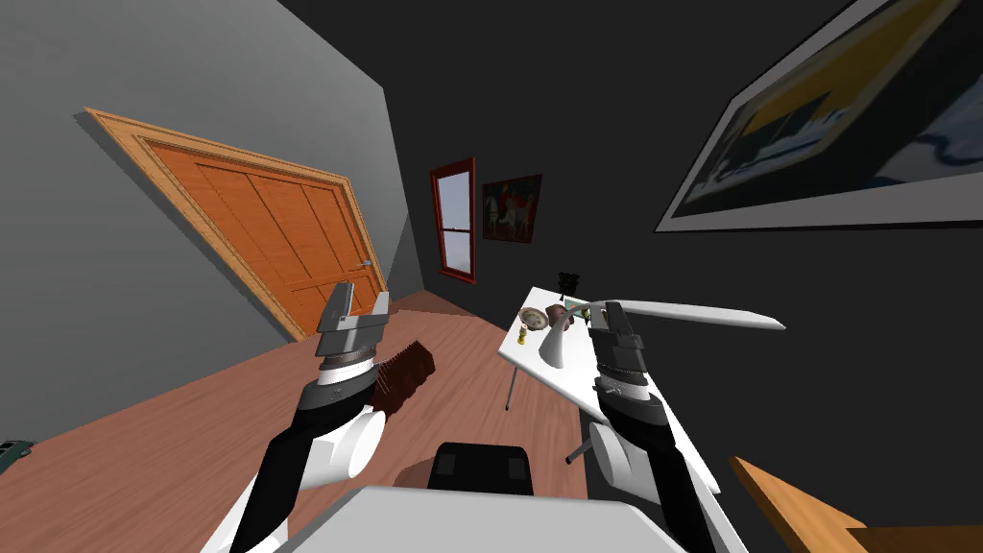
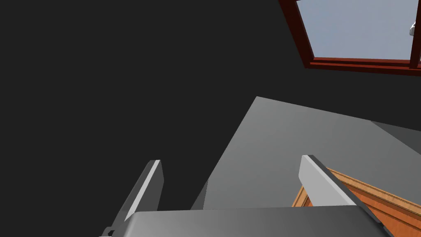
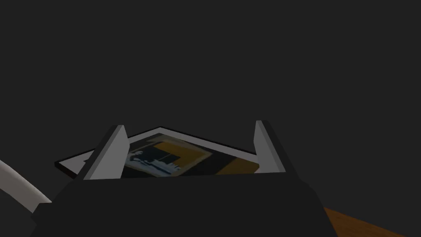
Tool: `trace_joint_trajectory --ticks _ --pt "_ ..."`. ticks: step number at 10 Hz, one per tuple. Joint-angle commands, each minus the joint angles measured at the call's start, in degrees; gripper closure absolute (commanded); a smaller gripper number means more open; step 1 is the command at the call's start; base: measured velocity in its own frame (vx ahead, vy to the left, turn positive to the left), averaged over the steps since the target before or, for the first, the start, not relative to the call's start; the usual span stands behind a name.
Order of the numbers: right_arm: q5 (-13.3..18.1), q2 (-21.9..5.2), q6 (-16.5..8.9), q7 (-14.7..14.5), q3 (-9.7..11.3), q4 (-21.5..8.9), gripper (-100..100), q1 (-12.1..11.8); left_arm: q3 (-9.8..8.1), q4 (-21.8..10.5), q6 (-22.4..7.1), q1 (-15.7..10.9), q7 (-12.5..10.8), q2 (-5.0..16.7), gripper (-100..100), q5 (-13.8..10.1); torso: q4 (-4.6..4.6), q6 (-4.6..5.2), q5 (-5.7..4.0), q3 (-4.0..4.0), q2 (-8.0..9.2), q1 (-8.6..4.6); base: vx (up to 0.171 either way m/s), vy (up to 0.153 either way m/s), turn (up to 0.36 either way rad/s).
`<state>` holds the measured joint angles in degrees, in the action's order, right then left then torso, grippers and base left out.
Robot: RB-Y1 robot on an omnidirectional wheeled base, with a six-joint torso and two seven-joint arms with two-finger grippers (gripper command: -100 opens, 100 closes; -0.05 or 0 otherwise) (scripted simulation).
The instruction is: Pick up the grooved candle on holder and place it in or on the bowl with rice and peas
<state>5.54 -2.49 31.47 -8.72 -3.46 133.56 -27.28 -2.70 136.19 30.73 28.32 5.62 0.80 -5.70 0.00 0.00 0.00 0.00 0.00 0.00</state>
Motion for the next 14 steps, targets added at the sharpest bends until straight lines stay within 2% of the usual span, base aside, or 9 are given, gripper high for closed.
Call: trace_joint_trajectory --ticks 1,2,6,10,11,13,14 --pt "0.64 -1.87 0.05 -1.12 -0.48 -1.44 -100 0.47 0.00 0.00 0.00 0.00 0.00 0.00 0 0.00 0.00 0.00 0.00 0.00 0.00 0.00 -0.004 0.039 -0.074" --pt "1.50 -3.30 0.15 -2.71 -1.21 -3.43 -100 1.13 0.00 0.00 0.00 0.00 0.00 0.00 0 0.00 0.00 0.01 0.02 0.00 0.01 0.11 -0.007 0.103 -0.149" --pt "3.94 -5.19 0.67 -7.43 -3.42 -9.07 -100 2.98 0.01 0.00 0.00 0.00 0.00 -0.01 0 0.00 0.00 0.00 0.12 0.01 0.03 0.54 -0.010 0.145 -0.128" --pt "7.25 -6.18 1.40 -13.51 -6.22 -15.69 -100 5.29 0.01 0.00 0.00 0.00 0.00 -0.01 0 0.00 0.02 0.00 0.15 0.04 0.06 0.64 -0.024 0.162 -0.165" --pt "7.25 -6.18 1.40 -13.69 -6.22 -16.24 -100 5.29 0.01 0.00 0.00 0.00 0.00 -0.01 0 0.00 0.01 0.01 0.15 0.03 0.05 0.65 -0.024 0.118 -0.046" --pt "9.28 -6.49 1.70 -17.19 -7.70 -19.69 -100 6.61 0.01 0.00 0.00 0.00 0.00 -0.01 0 0.00 0.00 0.00 0.10 0.00 -0.01 0.41 -0.026 0.115 -0.117" --pt "9.28 -6.49 1.70 -17.28 -7.70 -20.21 -100 6.61 0.01 0.00 0.00 0.00 0.00 -0.01 0 0.00 0.01 0.01 0.11 0.03 0.05 0.47 -0.035 0.103 -0.073"
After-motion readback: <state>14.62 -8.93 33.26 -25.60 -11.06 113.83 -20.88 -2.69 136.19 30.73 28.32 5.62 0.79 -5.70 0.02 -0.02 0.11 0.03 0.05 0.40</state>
